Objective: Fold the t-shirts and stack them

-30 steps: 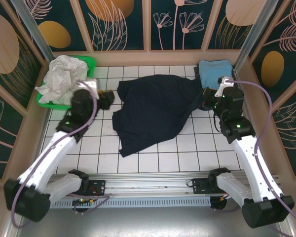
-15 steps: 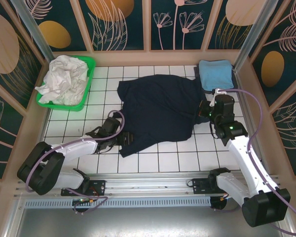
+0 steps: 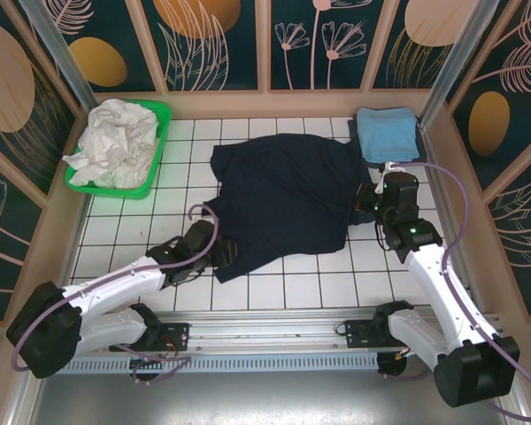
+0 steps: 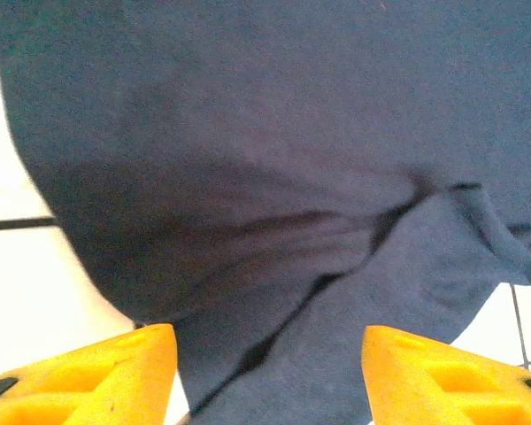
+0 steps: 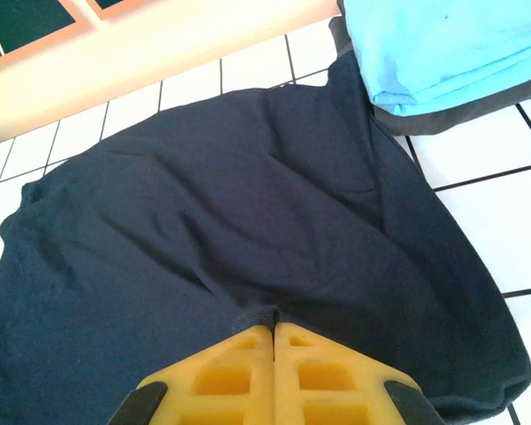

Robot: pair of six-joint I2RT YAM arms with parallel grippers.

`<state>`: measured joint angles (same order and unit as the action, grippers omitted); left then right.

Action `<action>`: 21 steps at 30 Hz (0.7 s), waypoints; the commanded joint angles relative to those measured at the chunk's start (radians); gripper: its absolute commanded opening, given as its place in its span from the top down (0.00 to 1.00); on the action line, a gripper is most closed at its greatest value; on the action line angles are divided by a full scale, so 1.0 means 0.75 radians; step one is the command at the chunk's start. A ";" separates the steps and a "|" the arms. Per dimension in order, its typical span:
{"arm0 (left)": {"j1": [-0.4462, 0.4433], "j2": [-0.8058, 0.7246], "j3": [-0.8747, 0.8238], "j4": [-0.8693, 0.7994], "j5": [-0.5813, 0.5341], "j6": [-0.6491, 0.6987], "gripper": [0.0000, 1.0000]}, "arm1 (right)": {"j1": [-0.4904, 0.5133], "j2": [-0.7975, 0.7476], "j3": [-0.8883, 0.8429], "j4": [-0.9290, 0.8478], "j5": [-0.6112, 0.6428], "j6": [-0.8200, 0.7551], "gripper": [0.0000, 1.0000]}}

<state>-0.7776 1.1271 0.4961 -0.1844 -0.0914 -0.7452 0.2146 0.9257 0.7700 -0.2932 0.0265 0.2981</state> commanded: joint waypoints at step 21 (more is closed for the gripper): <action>-0.164 0.122 0.025 -0.334 -0.065 -0.111 0.44 | -0.025 -0.050 -0.043 0.028 0.018 0.000 1.00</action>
<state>-0.8825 1.2484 0.4911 -0.2993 -0.1326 -0.8146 0.2024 0.9028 0.7448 -0.2886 0.0292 0.2977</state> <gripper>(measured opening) 0.560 0.052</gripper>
